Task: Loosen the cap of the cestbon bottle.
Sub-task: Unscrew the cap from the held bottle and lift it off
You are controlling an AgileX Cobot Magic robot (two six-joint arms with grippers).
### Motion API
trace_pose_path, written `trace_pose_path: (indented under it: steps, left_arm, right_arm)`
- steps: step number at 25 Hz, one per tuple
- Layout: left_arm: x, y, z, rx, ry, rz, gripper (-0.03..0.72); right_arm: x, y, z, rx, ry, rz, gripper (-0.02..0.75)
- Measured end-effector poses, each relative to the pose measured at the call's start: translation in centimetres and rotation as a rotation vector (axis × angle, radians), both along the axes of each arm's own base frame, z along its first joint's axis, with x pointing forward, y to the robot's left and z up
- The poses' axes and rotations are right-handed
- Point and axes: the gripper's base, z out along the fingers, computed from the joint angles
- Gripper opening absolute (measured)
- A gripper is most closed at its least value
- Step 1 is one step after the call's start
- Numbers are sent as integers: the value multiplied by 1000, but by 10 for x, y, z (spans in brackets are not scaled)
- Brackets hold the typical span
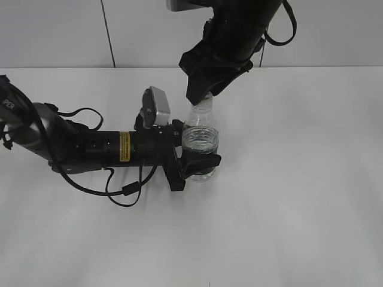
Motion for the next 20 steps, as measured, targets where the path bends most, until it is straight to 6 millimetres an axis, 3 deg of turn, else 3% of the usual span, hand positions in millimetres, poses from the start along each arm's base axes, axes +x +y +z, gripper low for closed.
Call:
trace_pose_path:
  steps: [8,12,20]
  left_arm:
    - [0,0,0,0,0,0,407]
    - [0,0,0,0,0,1,407]
    - [0,-1,0,2,-1,1,407]
  right_arm:
    - [1,1,-4,-7,12,1,380]
    - [0,1,-4,-5,22,3,305]
    - [0,-1,-4,-59,-30,91,302]
